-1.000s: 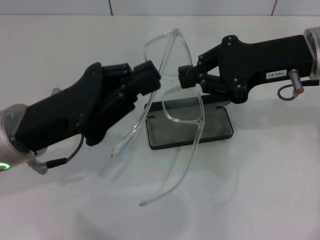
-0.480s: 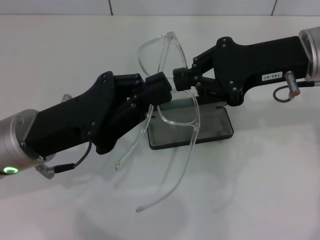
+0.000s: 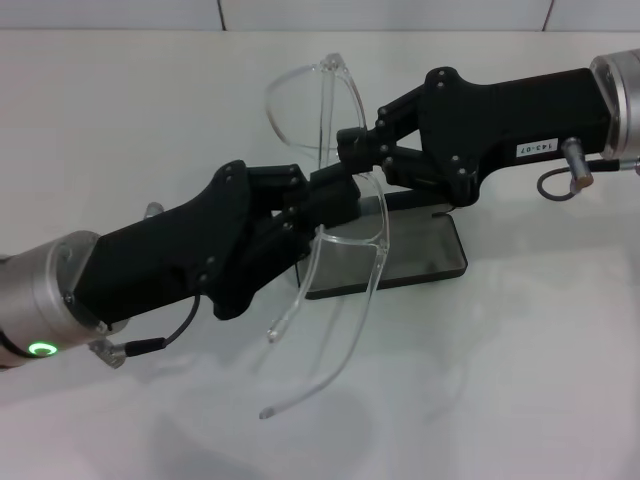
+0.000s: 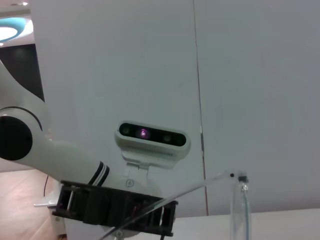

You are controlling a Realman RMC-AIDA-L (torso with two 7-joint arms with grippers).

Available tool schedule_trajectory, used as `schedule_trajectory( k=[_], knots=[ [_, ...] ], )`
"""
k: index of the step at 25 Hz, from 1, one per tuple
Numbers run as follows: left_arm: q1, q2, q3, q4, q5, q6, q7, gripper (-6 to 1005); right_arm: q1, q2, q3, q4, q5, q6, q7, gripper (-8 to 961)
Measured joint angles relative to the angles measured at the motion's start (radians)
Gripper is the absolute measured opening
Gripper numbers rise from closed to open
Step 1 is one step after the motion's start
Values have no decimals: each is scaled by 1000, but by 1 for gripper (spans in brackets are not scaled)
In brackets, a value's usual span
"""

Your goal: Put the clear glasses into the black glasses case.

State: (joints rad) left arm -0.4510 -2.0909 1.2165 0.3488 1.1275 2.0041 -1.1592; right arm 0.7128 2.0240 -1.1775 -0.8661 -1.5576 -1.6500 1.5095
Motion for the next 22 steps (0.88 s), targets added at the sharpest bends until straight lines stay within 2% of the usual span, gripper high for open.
schedule_trajectory(
  k=[14, 22],
  knots=[
    [-3, 1, -1, 22, -16, 25, -6, 81, 2, -5, -2, 47, -5, 9, -17, 54],
    [-4, 1, -4, 13, -10, -14, 8, 81, 3, -2, -2, 42, 5, -2, -19, 54]
  ],
)
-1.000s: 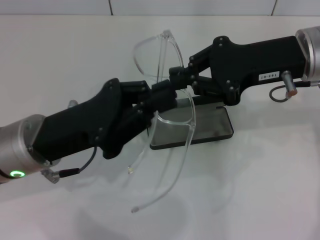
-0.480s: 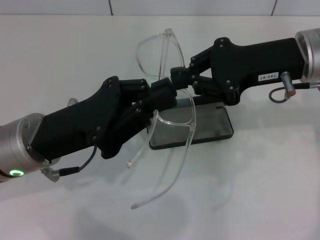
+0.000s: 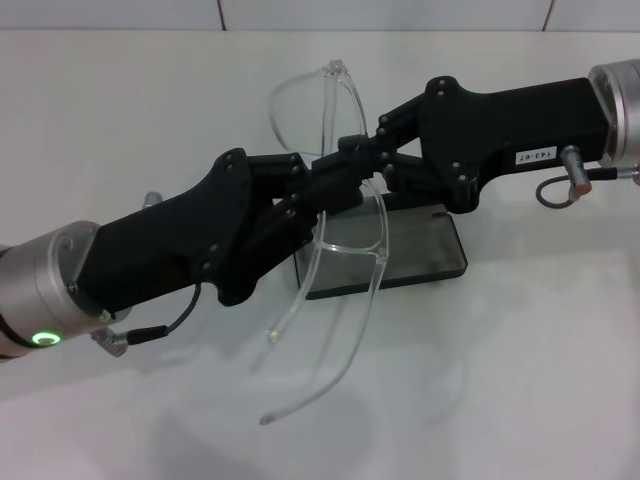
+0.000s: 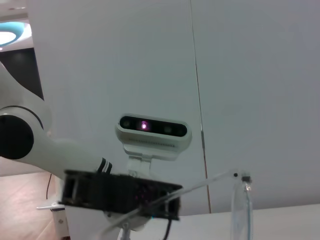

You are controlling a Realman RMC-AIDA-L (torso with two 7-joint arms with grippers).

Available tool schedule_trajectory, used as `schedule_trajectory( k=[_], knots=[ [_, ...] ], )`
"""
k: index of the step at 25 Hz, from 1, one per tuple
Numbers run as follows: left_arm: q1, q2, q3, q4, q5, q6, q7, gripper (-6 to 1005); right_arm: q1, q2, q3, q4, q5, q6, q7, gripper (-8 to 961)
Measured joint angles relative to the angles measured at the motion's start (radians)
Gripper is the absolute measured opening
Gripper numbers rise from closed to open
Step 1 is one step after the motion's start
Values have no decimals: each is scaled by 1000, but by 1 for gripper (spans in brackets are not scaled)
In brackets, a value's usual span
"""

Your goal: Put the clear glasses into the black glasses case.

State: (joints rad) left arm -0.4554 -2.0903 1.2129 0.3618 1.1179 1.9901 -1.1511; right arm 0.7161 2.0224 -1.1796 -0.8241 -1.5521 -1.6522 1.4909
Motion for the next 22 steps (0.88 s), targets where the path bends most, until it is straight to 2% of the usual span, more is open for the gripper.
schedule_trajectory(
  k=[22],
  knots=[
    [0, -8, 4, -22, 2, -97, 45, 81, 19, 2, -32, 5, 36, -4, -1, 54]
  ],
)
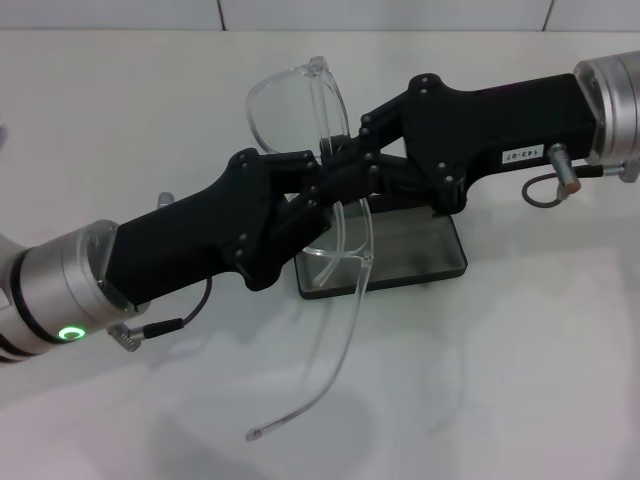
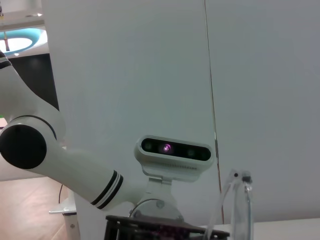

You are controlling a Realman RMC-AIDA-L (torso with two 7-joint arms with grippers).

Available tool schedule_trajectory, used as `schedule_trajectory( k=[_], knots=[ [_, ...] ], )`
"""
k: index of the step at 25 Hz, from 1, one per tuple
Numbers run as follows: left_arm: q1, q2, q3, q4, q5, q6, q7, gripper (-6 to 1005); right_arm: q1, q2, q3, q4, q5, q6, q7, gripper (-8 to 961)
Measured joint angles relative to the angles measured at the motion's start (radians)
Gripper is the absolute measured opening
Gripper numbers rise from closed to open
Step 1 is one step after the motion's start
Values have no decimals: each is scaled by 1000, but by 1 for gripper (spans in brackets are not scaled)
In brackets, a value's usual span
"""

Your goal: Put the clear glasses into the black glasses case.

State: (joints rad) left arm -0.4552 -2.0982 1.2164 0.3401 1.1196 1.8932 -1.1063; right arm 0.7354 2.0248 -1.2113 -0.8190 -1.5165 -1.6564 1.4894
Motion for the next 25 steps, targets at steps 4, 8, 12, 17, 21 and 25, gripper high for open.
schedule_trajectory(
  k=[4, 8, 12, 17, 21, 25],
  knots=[
    [-2, 0, 0, -9, 0, -5, 3, 81, 2, 0, -5, 1, 1, 3, 0, 54],
    [-3, 0, 0, -9, 0, -5, 3, 81, 2, 0, -5, 2, 1, 3, -2, 54],
    [-2, 0, 3, -9, 0, 9, 4, 82, 0, -1, -5, 3, 1, 8, -5, 54],
    [0, 0, 22, -6, -7, 34, 14, 81, -4, -2, -5, 5, 1, 10, -8, 54],
    [0, 1, 21, -7, -8, 39, 14, 81, -5, -2, -5, 6, 0, 11, -8, 54],
    [7, 0, 17, -15, -25, 33, 21, 82, -6, -2, -6, 6, 1, 4, -8, 53]
  ],
)
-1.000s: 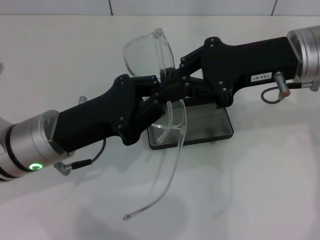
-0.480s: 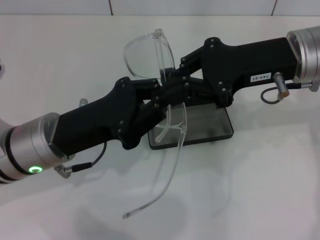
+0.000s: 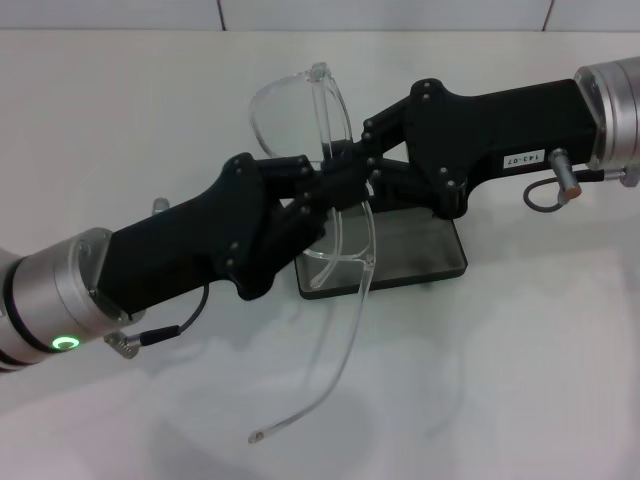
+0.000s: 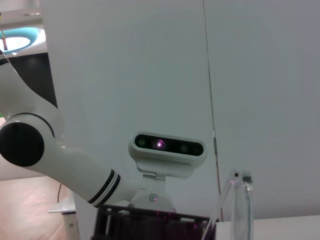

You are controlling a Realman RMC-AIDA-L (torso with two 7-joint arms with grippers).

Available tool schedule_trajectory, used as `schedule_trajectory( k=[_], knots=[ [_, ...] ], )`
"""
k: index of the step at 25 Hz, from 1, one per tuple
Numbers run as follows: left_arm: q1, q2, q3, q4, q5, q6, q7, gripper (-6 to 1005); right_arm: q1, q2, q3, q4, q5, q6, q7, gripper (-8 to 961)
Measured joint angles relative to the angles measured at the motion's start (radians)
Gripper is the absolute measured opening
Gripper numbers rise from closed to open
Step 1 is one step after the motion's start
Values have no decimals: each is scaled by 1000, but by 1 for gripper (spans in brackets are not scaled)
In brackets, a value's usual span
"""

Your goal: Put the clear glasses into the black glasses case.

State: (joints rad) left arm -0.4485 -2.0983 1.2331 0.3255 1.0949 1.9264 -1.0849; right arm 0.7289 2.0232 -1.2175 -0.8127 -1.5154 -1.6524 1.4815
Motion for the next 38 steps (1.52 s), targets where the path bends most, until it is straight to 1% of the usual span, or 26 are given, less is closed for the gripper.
schedule_trajectory(
  k=[5, 27, 32, 35, 38],
  knots=[
    [2, 3, 0, -32, -32, -8, 21, 82, 0, 1, 0, 0, 0, -1, 0, 53],
    [2, 2, 2, -32, -32, -26, 31, 81, 2, 2, -2, 0, 2, -12, 0, 53],
    [3, 5, 5, -30, -26, 13, 31, 81, -8, 1, 6, 0, 3, 0, -7, 53],
    [10, 12, 3, -19, -24, 73, 31, 81, -23, -3, 33, 0, 3, 3, -9, 53],
    [33, 20, -1, 6, -32, 99, 31, 81, -43, -4, 121, -1, 4, -36, -13, 53]
  ],
)
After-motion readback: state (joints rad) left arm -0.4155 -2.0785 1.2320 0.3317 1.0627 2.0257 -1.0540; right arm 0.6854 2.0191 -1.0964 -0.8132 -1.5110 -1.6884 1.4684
